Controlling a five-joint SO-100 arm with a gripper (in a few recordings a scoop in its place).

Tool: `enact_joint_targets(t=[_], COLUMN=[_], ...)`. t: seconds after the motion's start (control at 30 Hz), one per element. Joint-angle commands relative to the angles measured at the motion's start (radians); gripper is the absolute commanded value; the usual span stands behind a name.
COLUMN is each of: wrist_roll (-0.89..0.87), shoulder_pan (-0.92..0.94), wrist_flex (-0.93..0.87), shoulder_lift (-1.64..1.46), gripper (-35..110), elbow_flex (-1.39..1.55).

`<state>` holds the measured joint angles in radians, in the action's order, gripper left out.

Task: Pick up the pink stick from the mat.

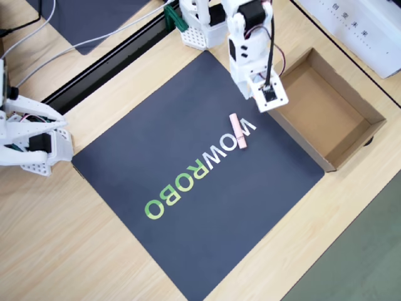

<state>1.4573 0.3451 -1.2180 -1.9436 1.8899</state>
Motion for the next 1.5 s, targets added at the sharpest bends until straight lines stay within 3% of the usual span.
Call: enact_joint_targets(t=[0.0,0.27,0.37,0.6,1.3,1.47], wrist_roll=[0.002,0.014,0.023,0.028,0.014,0.006], shoulder_pan=[0.038,0.072,0.086,0.12,0.172,0.167], wrist_flex=[-0.006,-0.006,0.003,0.031,0.204,0.239], shoulder_lift=[0.057,0.175,0.219,0.33,0.693,0.752], gripper=[0,0,13,21,21,12], elbow_flex=[-0.077,-0.124,-0.129,-0.16,-0.301,-0.314])
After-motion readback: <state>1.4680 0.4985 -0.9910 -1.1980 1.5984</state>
